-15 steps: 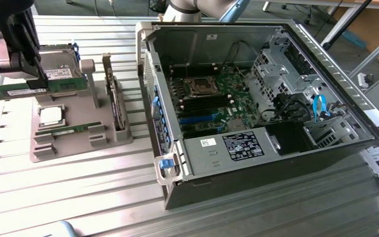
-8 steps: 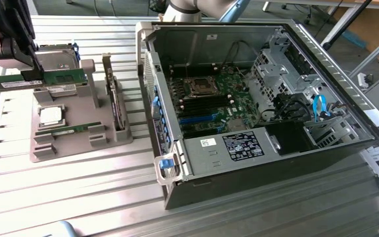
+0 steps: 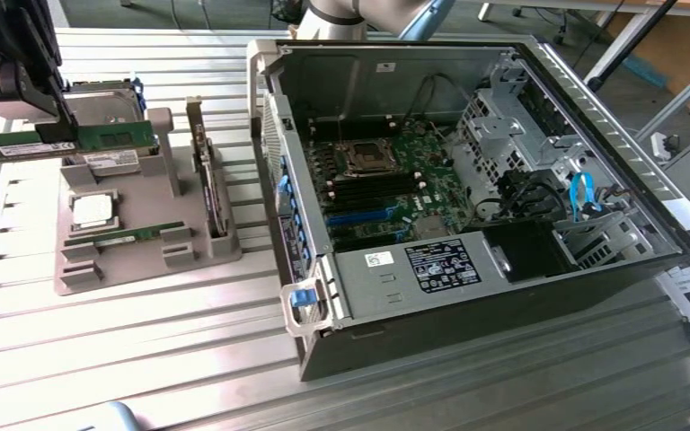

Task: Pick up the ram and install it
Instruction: 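Pick up the ram and move it above insertion slot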

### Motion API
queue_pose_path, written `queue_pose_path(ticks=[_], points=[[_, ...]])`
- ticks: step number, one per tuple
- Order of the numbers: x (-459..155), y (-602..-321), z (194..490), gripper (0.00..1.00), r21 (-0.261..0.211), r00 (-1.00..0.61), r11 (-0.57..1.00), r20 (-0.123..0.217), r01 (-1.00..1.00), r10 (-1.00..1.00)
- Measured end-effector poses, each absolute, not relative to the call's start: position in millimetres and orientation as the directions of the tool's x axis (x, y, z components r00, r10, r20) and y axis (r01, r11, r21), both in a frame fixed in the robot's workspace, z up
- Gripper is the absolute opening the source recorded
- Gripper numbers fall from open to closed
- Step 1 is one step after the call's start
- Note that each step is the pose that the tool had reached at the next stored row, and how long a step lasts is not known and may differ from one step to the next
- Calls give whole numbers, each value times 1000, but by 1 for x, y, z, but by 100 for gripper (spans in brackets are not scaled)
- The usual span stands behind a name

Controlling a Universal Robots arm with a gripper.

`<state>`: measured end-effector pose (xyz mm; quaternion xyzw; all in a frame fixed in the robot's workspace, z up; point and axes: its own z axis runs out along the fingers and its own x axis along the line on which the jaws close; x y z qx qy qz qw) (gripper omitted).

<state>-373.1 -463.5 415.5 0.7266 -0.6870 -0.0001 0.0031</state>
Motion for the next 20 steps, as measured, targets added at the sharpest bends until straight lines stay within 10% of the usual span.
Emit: queue_pose_path(ticks=[20], points=[[-358, -464, 416, 12, 5, 55, -55, 4, -998, -998]])
